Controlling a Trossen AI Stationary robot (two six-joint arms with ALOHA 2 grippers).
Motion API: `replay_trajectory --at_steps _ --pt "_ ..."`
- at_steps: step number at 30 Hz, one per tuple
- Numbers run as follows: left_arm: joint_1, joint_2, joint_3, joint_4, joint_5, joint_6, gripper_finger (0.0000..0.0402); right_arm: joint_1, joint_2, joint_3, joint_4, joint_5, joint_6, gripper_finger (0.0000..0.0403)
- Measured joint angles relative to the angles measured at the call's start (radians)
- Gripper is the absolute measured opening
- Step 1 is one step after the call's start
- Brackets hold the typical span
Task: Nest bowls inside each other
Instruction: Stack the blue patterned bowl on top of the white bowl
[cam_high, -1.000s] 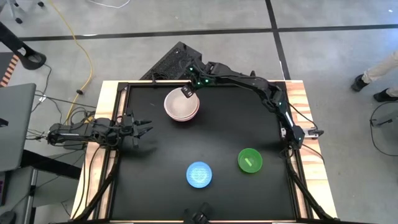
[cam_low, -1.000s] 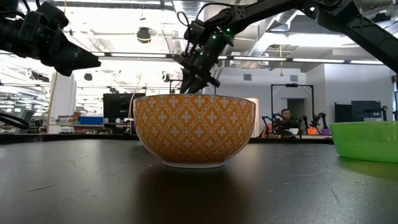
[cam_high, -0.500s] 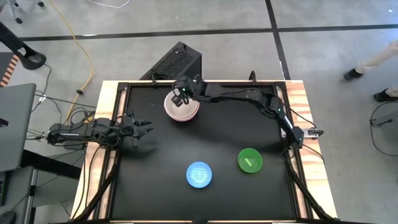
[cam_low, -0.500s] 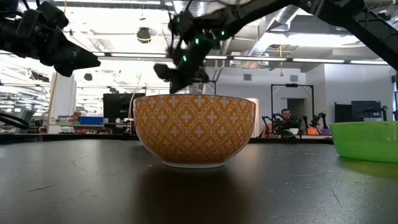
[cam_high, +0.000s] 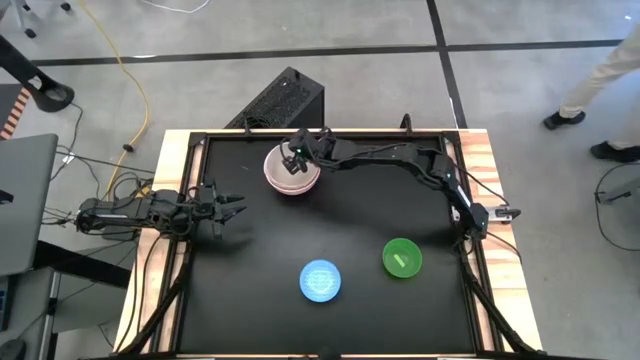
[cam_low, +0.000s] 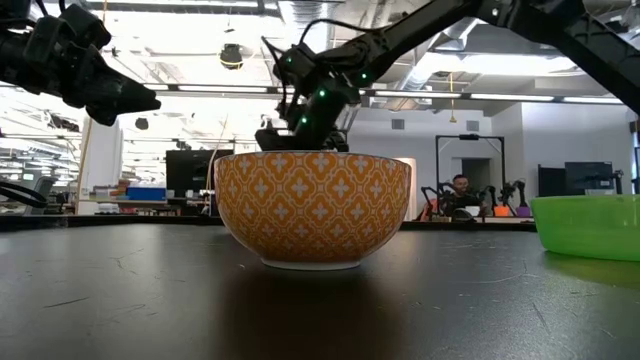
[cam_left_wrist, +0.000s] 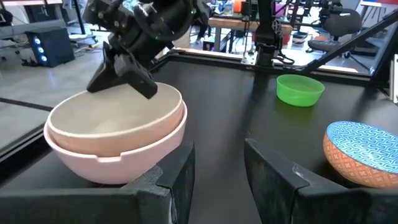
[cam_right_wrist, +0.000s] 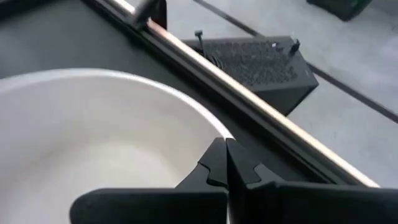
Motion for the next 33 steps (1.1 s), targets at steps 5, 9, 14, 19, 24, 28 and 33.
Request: replay_trajectory --at_steps 5,9,14,19,24,28,33 --pt "0.0 0.0 0.0 0.0 0.0 0.0 0.0128 0.002 -0.011 0.001 0.012 -0.001 -0.019 0.0005" --pt "0.0 0.0 0.0 0.0 0.0 0.0 0.0128 0.014 -0.053 0.0 -0.008 -0.032 -0.029 0.0005" --pt "0.0 0.0 0.0 -0.005 -0.002 0.003 0.0128 0.07 -0.142 0.002 -0.089 -0.22 -0.032 0.0005" --pt "0.0 0.0 0.0 -0.01 -0.01 0.008 0.0128 0.185 -0.213 0.002 -0.254 -0.36 -0.029 0.0005" --pt "0.0 0.0 0.0 -0.002 -0.011 0.007 0.0128 0.346 -0.231 0.002 -0.35 -0.344 0.052 0.0005" --pt "0.0 0.0 0.0 -0.001 -0.004 -0.001 0.0128 0.474 -0.247 0.002 -0.436 -0.384 0.146 0.0005" --pt "0.0 0.0 0.0 0.0 0.025 -0.034 0.0128 0.599 -0.265 0.002 -0.542 -0.397 0.356 0.0005"
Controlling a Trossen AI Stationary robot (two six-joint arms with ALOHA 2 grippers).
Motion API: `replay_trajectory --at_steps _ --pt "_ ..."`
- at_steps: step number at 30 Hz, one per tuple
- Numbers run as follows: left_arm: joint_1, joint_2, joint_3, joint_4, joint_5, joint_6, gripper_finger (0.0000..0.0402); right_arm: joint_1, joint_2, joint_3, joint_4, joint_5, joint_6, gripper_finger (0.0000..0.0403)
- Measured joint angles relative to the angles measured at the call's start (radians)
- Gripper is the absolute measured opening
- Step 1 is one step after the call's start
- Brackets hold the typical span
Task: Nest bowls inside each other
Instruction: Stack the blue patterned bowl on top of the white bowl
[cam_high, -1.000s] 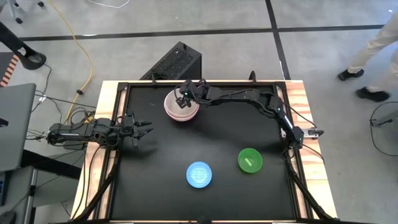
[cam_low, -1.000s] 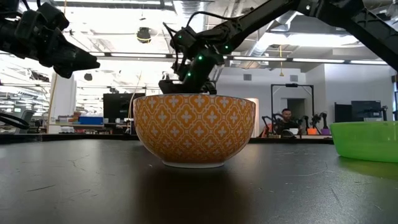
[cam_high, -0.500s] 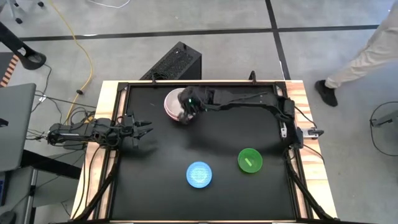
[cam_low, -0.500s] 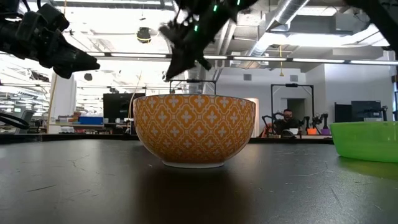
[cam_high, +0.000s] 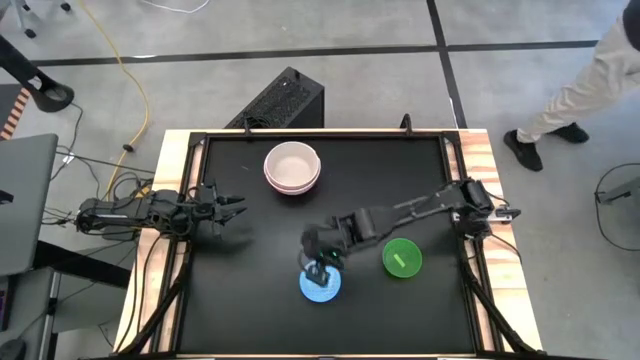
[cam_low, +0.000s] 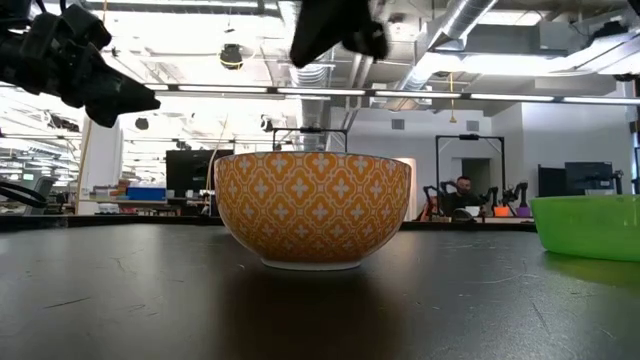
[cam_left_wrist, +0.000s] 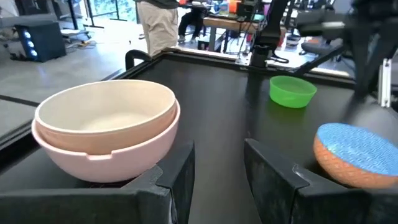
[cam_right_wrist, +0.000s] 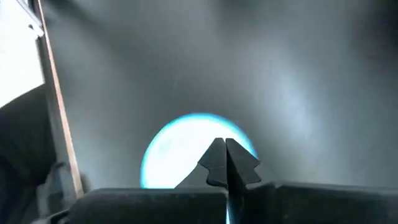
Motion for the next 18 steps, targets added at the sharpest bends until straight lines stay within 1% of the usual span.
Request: replay_trajectory --at_steps 5,9,12,18 --pt "0.0 0.0 0.0 -0.004 0.018 -0.021 0.0128 0.095 0.004 0.0 -0.044 0.003 0.166 0.0008" --pt "0.0 0.0 0.0 -0.02 0.044 -0.056 0.0128 0.133 0.02 0.0 -0.047 0.009 0.267 0.0025" --pt "0.0 0.0 0.0 -0.039 0.045 -0.081 0.0128 0.135 0.034 0.0 -0.054 0.06 0.324 0.0047" --pt "0.0 0.0 0.0 -0.106 0.044 -0.138 0.0128 0.111 0.036 0.0 -0.134 0.129 0.333 0.011"
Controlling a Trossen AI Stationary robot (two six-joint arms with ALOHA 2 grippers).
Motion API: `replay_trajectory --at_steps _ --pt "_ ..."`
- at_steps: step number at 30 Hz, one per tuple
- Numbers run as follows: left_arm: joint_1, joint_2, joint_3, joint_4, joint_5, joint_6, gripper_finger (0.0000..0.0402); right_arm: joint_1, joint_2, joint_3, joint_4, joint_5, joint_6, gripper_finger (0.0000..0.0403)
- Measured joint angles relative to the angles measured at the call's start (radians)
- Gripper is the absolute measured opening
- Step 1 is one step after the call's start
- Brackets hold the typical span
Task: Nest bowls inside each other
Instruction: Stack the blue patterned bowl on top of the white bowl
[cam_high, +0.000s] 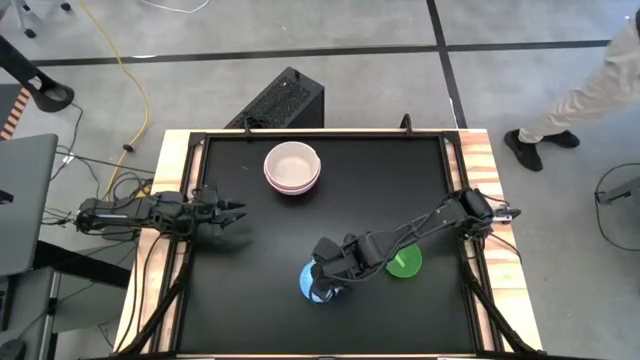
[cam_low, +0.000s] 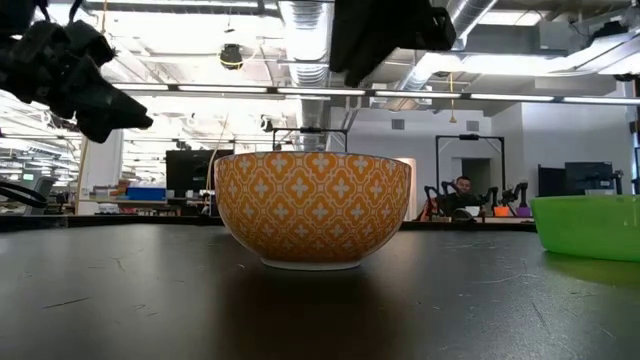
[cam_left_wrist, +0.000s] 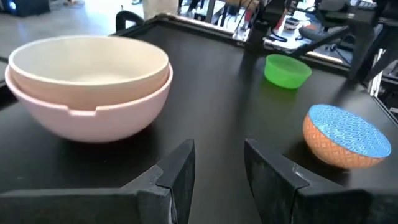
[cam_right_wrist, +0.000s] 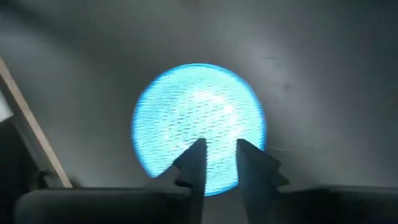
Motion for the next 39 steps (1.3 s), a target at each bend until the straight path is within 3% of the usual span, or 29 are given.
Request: replay_trajectory --at_steps 8,11,20,27,32,39 --pt "0.0 0.0 0.0 -0.016 0.008 -0.01 0.0128 -0.044 0.015 -0.004 -0.015 -0.02 -0.066 0.0226" --pt "0.0 0.0 0.0 -0.015 0.008 -0.01 0.0128 -0.044 0.019 -0.006 -0.015 -0.019 -0.091 0.0252" --pt "0.0 -0.002 0.0 -0.01 0.019 0.114 0.0128 -0.054 0.069 -0.005 -0.029 -0.024 -0.135 0.026" --pt "0.0 -0.001 -0.079 0.17 0.036 0.152 0.0128 -0.078 0.12 -0.006 -0.024 -0.057 -0.172 0.026" --pt "0.0 0.001 -0.083 0.189 0.076 0.163 0.0128 -0.091 0.129 -0.004 -0.014 -0.051 -0.204 0.026" --pt "0.0 -0.001 -0.083 0.188 0.079 0.163 0.0128 -0.111 0.187 -0.005 0.03 -0.13 -0.277 0.026"
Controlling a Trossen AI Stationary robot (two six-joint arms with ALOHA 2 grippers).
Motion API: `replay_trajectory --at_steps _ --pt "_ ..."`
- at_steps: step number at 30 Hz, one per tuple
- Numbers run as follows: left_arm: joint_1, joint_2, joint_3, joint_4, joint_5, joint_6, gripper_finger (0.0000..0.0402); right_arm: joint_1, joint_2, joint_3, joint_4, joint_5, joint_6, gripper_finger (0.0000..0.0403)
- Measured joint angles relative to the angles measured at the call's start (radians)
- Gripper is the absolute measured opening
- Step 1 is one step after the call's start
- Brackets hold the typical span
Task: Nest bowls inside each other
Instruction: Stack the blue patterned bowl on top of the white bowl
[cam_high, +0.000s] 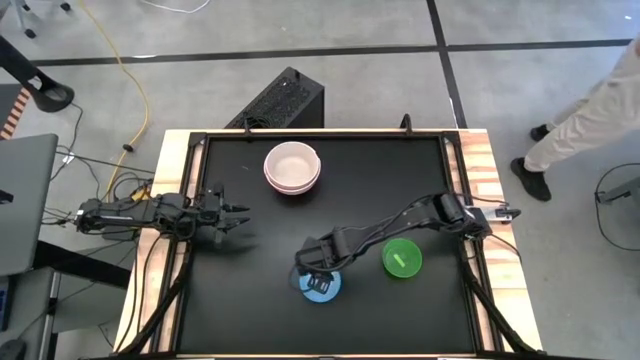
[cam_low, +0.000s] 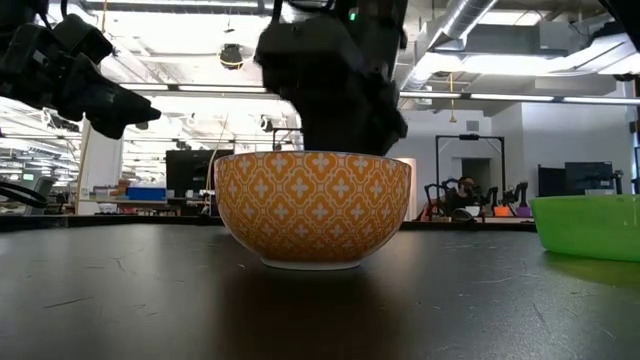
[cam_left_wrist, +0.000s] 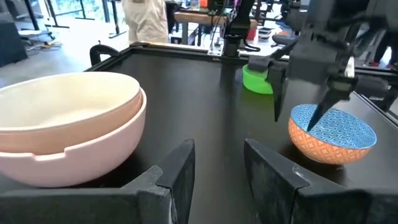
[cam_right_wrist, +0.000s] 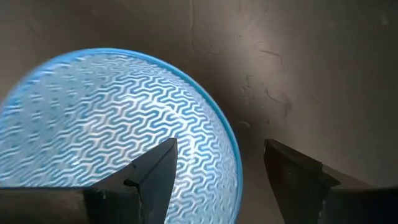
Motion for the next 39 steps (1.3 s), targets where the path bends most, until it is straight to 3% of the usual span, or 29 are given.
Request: replay_trajectory --at_steps 4,8,19,26,39 --pt "0.0 0.0 0.0 -0.005 0.0 -0.009 0.0128 -0.011 0.013 -0.001 0.004 -0.01 -0.034 0.025" --pt "0.0 0.0 0.0 -0.009 -0.001 -0.01 0.0128 -0.013 0.008 0.0 0.024 -0.011 -0.054 0.0214" --pt "0.0 0.0 0.0 -0.011 -0.002 -0.016 0.0128 -0.023 0.008 0.001 0.019 -0.075 -0.098 0.0017" --pt "0.0 0.0 0.001 -0.013 -0.003 -0.019 0.0128 -0.03 0.006 0.023 -0.004 -0.076 -0.122 0.0025" --pt "0.0 0.0 0.001 -0.013 -0.003 -0.02 0.0128 -0.137 0.006 0.312 -0.165 -0.08 -0.311 0.0016"
